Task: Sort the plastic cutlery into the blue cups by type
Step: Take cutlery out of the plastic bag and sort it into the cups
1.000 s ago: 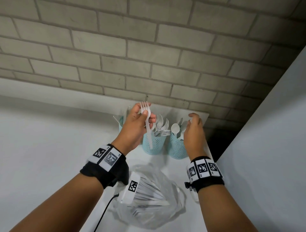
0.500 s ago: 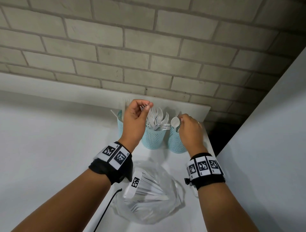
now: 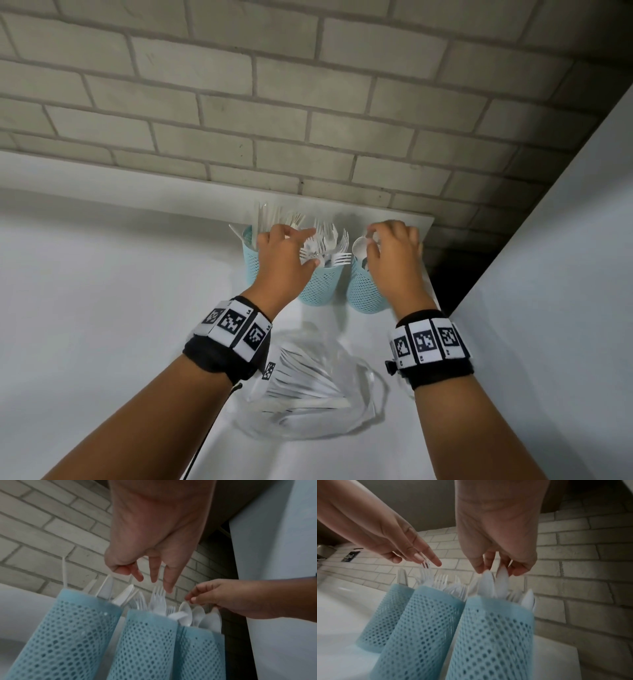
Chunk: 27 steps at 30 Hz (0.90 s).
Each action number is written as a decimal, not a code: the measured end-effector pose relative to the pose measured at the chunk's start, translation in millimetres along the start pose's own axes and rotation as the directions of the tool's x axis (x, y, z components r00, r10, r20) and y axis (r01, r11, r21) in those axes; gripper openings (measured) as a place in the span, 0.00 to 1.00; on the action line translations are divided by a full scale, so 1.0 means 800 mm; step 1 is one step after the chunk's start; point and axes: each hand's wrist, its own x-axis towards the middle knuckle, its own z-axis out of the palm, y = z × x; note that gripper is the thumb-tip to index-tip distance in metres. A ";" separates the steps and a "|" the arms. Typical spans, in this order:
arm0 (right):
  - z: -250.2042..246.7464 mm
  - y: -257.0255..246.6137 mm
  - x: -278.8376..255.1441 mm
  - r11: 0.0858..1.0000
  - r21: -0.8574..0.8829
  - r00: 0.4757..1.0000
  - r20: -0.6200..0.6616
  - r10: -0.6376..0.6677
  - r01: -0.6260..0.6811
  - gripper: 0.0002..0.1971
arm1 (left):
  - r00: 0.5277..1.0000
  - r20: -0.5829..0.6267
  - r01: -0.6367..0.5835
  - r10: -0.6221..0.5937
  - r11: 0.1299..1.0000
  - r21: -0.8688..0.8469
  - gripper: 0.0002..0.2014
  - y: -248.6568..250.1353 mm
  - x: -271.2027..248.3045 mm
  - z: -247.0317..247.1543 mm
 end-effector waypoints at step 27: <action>0.044 -0.129 -0.161 0.974 -0.116 0.694 0.718 -0.053 0.194 0.16 | 0.921 0.326 0.146 -0.215 0.964 0.222 0.15 -0.033 -0.136 -0.013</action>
